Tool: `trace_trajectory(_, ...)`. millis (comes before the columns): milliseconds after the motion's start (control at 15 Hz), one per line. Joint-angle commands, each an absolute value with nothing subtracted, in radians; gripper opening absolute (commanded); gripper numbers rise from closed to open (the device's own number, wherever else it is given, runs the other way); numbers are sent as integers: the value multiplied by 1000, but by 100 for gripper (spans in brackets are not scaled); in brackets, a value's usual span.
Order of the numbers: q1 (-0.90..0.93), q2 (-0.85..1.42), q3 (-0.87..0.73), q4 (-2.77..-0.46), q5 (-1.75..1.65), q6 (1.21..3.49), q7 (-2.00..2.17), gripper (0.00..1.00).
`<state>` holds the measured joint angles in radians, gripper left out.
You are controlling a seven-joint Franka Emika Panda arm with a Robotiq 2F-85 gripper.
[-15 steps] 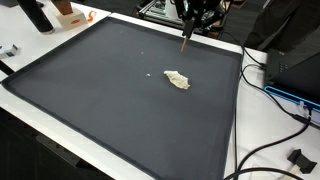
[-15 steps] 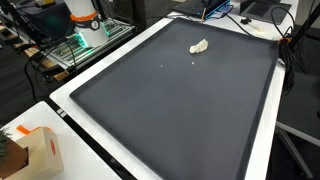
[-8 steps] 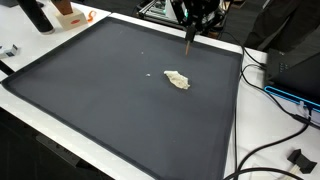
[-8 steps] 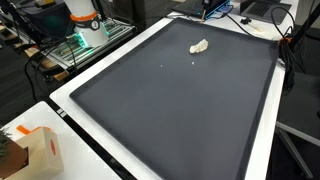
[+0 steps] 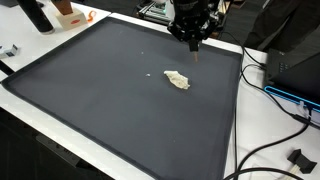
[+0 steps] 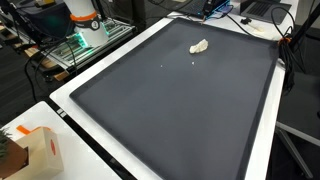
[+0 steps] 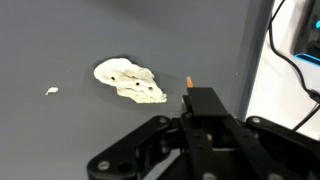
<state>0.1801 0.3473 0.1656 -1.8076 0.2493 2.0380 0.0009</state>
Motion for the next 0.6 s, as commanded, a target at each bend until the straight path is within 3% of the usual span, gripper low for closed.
trace_trajectory(0,133,385,192,-1794,354,2028,-105,3)
trace_trajectory(533,78,418,211,-1803,521,2055,-273,3)
